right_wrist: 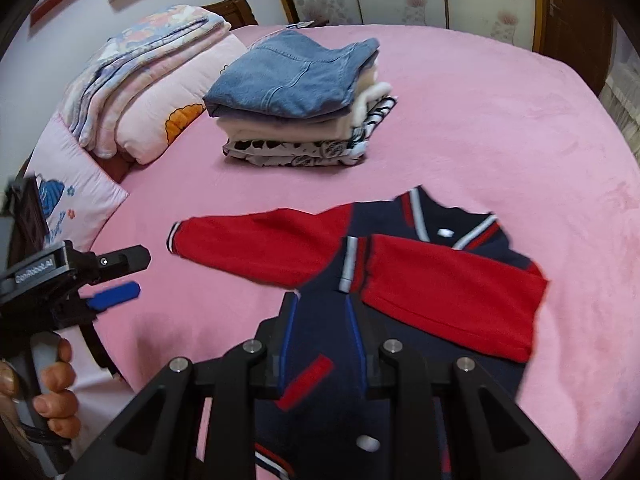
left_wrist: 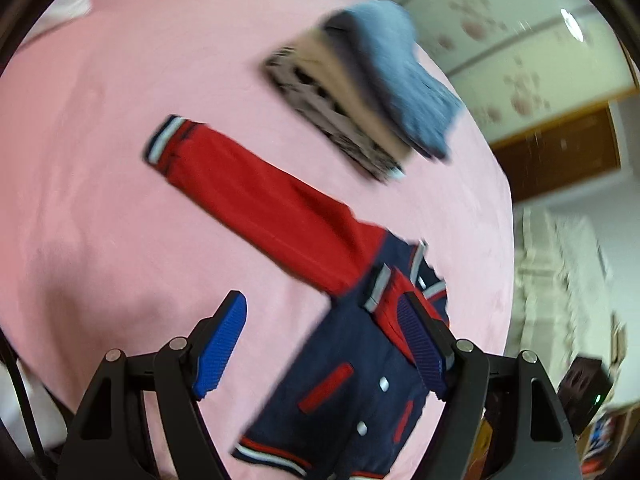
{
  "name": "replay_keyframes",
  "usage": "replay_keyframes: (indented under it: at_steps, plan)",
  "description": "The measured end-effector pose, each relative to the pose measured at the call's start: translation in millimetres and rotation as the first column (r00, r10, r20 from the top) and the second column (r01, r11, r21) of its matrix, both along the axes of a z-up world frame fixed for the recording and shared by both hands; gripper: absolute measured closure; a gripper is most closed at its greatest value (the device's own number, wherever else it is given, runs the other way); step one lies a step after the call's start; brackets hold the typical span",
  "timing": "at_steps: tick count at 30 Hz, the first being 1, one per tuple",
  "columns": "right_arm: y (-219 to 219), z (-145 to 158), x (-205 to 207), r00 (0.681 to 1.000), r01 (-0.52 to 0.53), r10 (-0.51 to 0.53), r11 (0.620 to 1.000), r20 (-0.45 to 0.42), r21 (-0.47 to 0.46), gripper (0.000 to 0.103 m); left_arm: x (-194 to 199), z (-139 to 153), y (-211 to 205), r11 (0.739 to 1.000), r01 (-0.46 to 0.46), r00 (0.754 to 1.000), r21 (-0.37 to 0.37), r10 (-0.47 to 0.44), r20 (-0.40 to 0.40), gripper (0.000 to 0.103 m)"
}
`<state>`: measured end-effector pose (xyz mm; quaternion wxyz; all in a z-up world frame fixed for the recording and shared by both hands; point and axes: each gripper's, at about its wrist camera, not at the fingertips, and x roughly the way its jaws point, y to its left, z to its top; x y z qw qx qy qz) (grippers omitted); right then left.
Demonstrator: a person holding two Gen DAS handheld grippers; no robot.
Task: Fold large clothes
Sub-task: 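Grasp the other red sleeve cuff with the left tool, then fold the grasped sleeve across the jacket toward the right tool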
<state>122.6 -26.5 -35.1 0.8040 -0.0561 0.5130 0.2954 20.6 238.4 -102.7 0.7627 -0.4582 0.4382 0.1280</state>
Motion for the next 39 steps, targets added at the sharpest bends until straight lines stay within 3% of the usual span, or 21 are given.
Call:
replay_keyframes:
  at_steps: [7,11,16,19,20,22,27,31,33,35,39]
  plan:
    - [68,-34,-8,0.999,0.027,-0.027,1.0,-0.016,-0.004,0.079,7,-80,75,0.985,-0.096,0.995,-0.145,0.097,-0.005,0.029]
    - [86,-50,-13,0.998,0.047,-0.047,0.999,-0.03,-0.015,0.079,23,-114,89,0.97,-0.086,0.995,-0.229,0.093,0.02,0.036]
    - [89,-69,-18,0.996,0.067,-0.069,0.997,-0.049,-0.048,0.079,42,-143,97,0.959,-0.103,0.994,-0.264,0.112,0.02,0.047]
    - [81,-78,-19,0.992,0.098,-0.102,0.993,-0.074,-0.06,0.079,46,-156,105,0.953,-0.139,0.988,-0.268,0.151,0.023,0.076]
    - [78,-79,-19,0.99,0.11,-0.115,0.992,-0.085,-0.06,0.079,45,-160,109,0.949,-0.153,0.986,-0.276,0.164,0.014,0.091]
    - [71,-80,-19,0.986,0.128,-0.133,0.99,-0.096,-0.061,0.079,42,-165,112,0.938,-0.185,0.981,-0.293,0.195,0.004,0.094]
    - [51,-76,-20,0.981,0.16,-0.165,0.986,-0.099,-0.057,0.079,52,-131,100,0.977,-0.139,0.99,-0.162,0.142,0.008,0.098]
    - [25,-74,-19,0.973,0.204,-0.208,0.978,-0.097,-0.045,0.079,86,-76,68,0.998,0.015,0.999,0.056,-0.017,0.03,0.098]
    - [7,-73,-18,0.966,0.237,-0.241,0.97,-0.098,-0.043,0.079,108,-49,40,0.98,0.111,0.991,0.166,-0.121,0.052,0.098]
    - [-15,-74,-17,0.954,0.281,-0.284,0.959,-0.099,-0.043,0.079,131,-25,3,0.944,0.202,0.971,0.261,-0.228,0.072,0.098]
    - [-60,-73,-15,0.928,0.357,-0.36,0.933,-0.092,-0.048,0.079,165,3,-82,0.842,0.364,0.897,0.399,-0.432,0.093,0.098]
